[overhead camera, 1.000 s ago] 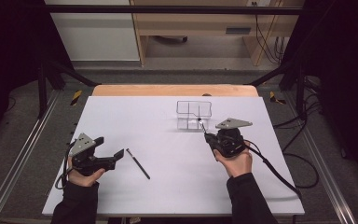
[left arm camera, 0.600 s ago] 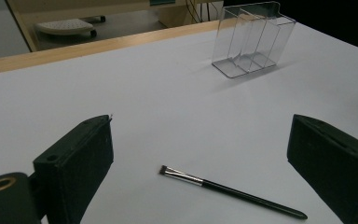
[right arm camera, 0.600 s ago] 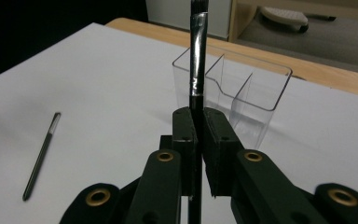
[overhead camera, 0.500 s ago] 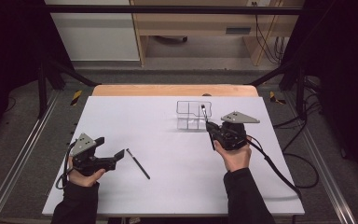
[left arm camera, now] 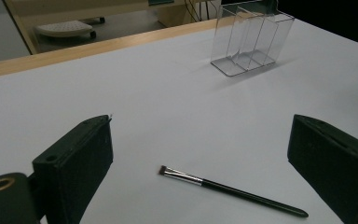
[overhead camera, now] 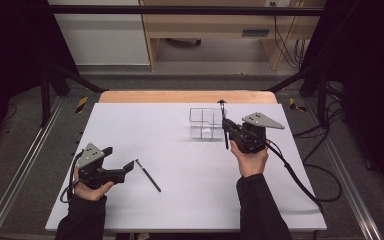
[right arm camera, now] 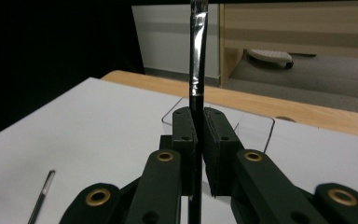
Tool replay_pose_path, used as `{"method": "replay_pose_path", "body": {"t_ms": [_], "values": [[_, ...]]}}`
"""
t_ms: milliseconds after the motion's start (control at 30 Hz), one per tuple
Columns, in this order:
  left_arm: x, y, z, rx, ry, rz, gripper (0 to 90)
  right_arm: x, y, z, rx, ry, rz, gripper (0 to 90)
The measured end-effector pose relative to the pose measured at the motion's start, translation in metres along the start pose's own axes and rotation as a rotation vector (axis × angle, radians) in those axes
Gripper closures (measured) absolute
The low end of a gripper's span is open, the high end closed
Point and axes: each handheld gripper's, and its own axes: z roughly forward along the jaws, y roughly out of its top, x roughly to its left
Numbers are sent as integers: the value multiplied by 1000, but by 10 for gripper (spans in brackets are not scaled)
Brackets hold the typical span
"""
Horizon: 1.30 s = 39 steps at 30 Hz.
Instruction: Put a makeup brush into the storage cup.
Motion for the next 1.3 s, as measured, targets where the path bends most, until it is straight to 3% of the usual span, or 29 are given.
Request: {"method": "replay_pose_path", "body": {"t_ms": [400,733,1300], "values": [[0,1,-1,-8,0,-3,59,2,10,16,-64,5,28,840],[-1,1,-2,-9,0,1,59,5,23,26,-101,-16,14,841],[0,1,-2,-11,-3,-2,59,-3,37,46,-149,-45,37,840]]}}
